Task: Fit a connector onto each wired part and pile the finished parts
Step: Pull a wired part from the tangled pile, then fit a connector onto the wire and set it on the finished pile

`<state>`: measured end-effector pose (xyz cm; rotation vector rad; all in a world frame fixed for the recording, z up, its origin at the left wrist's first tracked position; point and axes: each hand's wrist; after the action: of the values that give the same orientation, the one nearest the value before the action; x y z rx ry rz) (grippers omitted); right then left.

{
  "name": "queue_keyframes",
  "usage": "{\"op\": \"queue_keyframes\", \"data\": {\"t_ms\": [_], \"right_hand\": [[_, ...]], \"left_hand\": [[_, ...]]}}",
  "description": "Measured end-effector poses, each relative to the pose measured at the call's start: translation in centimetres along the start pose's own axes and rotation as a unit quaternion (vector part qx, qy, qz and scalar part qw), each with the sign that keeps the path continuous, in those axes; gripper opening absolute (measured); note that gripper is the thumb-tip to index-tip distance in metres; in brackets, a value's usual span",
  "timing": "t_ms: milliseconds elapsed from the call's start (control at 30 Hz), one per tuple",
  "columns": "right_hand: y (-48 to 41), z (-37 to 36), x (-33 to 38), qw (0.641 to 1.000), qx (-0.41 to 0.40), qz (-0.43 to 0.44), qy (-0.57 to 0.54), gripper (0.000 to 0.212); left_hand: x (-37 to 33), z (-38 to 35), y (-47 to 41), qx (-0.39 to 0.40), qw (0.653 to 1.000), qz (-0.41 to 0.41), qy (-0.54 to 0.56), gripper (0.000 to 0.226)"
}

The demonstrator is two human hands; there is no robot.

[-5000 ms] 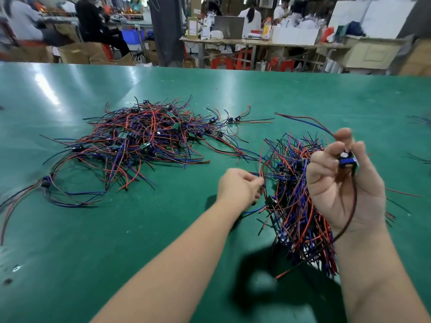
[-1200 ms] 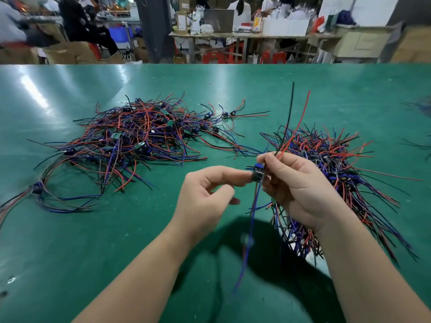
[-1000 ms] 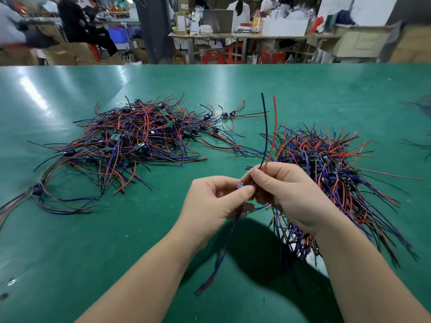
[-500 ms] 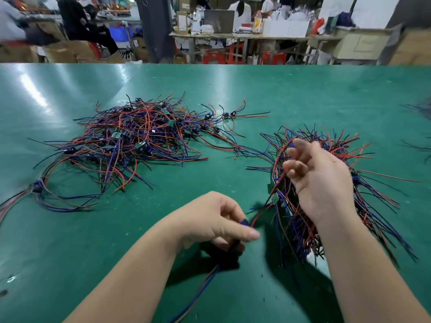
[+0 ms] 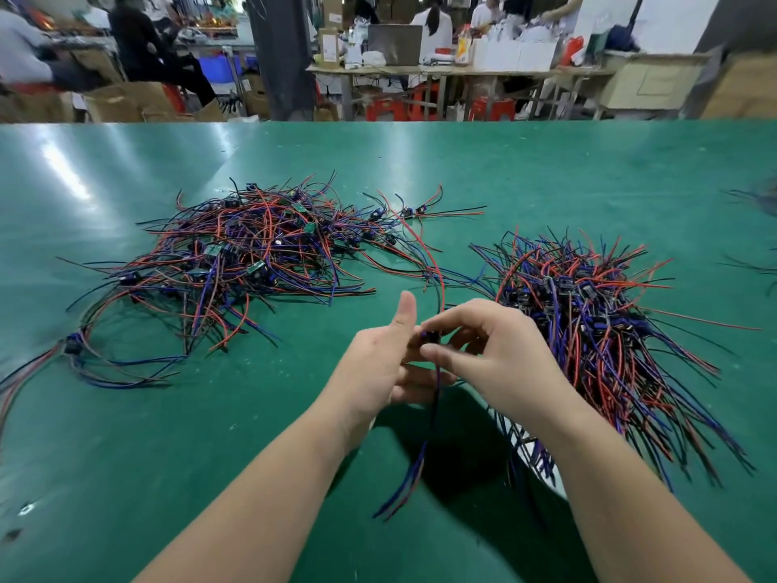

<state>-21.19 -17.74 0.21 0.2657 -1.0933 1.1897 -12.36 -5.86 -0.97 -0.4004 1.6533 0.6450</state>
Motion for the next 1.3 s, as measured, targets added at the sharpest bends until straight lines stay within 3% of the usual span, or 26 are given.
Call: {"op": "queue_keyframes", "data": {"t_ms": [133, 200, 300, 433, 567, 667, 767, 867, 1000, 1100, 1200, 1300], "right_hand": [[0.1, 0.5, 0.0, 0.998, -0.044, -0.030, -0.038, 0.019], [-0.1, 0.7, 0.3, 0.992, -0.090, -0.027, -0.088, 0.021], [-0.6, 2.6, 0.2, 0.969, -0.222, -0.013, -0.111, 0.017], [-0.7, 7.3, -1.4, 0.930, -0.365, -0.022, 0.028, 0.016], [-0.4, 9.7, -4.2, 0.915, -0.276, -0.152, 0.250, 0.019], [-0.4, 9.7, -4.8, 0.912, -0.228, -0.197, 0.277, 0.018], [-0.6, 9.6, -4.7, 0.916, -0.265, -0.169, 0.247, 0.024], [-0.7, 9.2, -3.8, 0.917, -0.333, -0.096, 0.198, 0.029], [-0.8, 7.5, -2.4, 0.924, -0.352, -0.022, 0.149, 0.032], [-0.9, 6.2, -1.8, 0.933, -0.334, 0.006, 0.134, 0.033], [-0.8, 5.4, -1.5, 0.940, -0.322, 0.025, 0.115, 0.031], [-0.7, 5.1, -1.3, 0.940, -0.322, 0.038, 0.102, 0.028]], "left_hand": [[0.0, 0.0, -0.1, 0.044, 0.999, 0.019, -0.001, 0.090], [-0.3, 0.2, 0.1, 0.030, 0.999, 0.019, 0.011, 0.090], [-0.8, 1.0, -0.1, -0.051, 0.999, 0.007, 0.008, 0.072], [-1.2, 2.8, -0.7, -0.238, 0.963, -0.050, -0.119, 0.040], [-1.0, 6.3, -1.1, -0.411, 0.812, -0.131, -0.392, 0.014], [-0.3, 8.7, -1.6, -0.459, 0.722, -0.059, -0.514, 0.036], [0.4, 10.2, -1.9, -0.412, 0.709, 0.089, -0.566, 0.052], [0.9, 10.8, -2.2, -0.385, 0.692, 0.139, -0.594, 0.045], [0.8, 11.1, -2.4, -0.405, 0.657, 0.135, -0.622, 0.035], [0.8, 11.2, -2.4, -0.426, 0.666, 0.117, -0.601, 0.029], [0.7, 11.3, -2.3, -0.480, 0.684, 0.029, -0.549, 0.021], [0.6, 11.4, -2.4, -0.522, 0.658, -0.066, -0.539, 0.016]]}}
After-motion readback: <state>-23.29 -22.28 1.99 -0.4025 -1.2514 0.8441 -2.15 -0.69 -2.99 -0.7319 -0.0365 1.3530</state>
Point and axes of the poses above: each hand's wrist, its own y-axis away from the middle knuckle, its own z-axis out of the back of the hand, x = y × z, and after that the axes turned 7 degrees about -y, right-handed
